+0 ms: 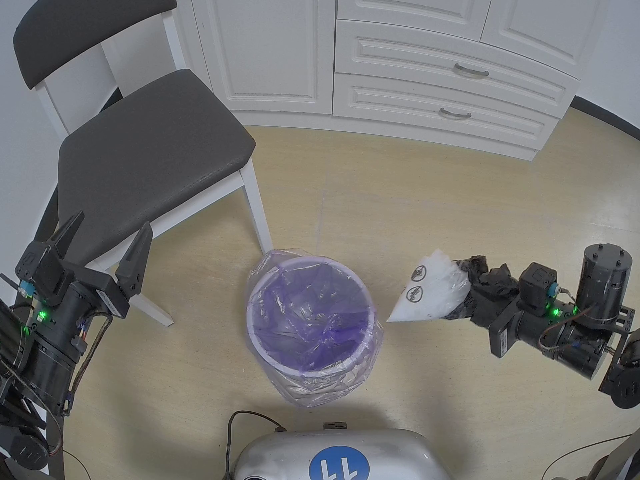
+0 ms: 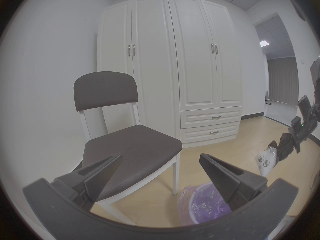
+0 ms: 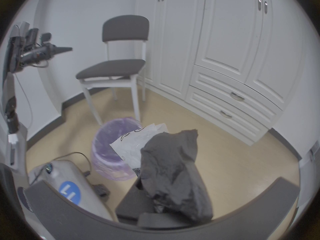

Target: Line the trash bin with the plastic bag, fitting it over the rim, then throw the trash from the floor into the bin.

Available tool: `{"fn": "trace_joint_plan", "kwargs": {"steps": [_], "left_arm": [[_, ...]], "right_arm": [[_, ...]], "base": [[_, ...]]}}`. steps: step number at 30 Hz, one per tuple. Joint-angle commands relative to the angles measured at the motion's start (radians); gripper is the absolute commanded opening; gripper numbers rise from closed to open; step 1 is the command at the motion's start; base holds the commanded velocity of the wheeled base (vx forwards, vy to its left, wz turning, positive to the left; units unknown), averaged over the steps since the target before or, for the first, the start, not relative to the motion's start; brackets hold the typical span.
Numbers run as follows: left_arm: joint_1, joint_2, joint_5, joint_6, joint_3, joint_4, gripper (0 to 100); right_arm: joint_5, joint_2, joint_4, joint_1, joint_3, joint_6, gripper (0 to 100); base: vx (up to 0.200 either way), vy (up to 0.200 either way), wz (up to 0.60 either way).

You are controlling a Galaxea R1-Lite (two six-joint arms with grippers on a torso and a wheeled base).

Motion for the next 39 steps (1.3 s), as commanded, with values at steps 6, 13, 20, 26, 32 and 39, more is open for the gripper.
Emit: {"fn": "trace_joint_plan", "kwargs": {"steps": [6, 13, 20, 26, 32, 39], "left_arm": [[0.000, -0.002, -0.001, 0.006, -0.003, 0.000, 100], [0.000, -0.008, 0.001, 0.014, -0.006, 0.000, 100], [0.000, -0.012, 0.001, 0.020, -0.009, 0.000, 100], [0.000, -0.017, 0.001, 0.021, -0.013, 0.000, 100], [0.000, -0.018, 0.001, 0.021, -0.013, 0.000, 100], [0.000, -0.032, 0.002, 0.046, -0.013, 0.000, 100]], "right_arm": [[0.000, 0.069, -0.002, 0.253, -0.065, 0.264, 0], [-0.031, 0.235, 0.017, 0.304, -0.249, 0.544, 0], [-0.081, 0.340, 0.196, 0.301, -0.458, 0.745, 0], [-0.086, 0.377, 0.546, 0.287, -0.728, 1.008, 0], [-0.086, 0.511, 0.718, 0.259, -0.926, 1.157, 0], [-0.089, 0.653, 0.739, 0.236, -1.013, 1.202, 0]], "base": [[0.000, 0.000, 0.00], [0.000, 0.000, 0.00], [0.000, 0.000, 0.00], [0.000, 0.000, 0.00], [0.000, 0.000, 0.00], [0.000, 0.000, 0.00]]}}
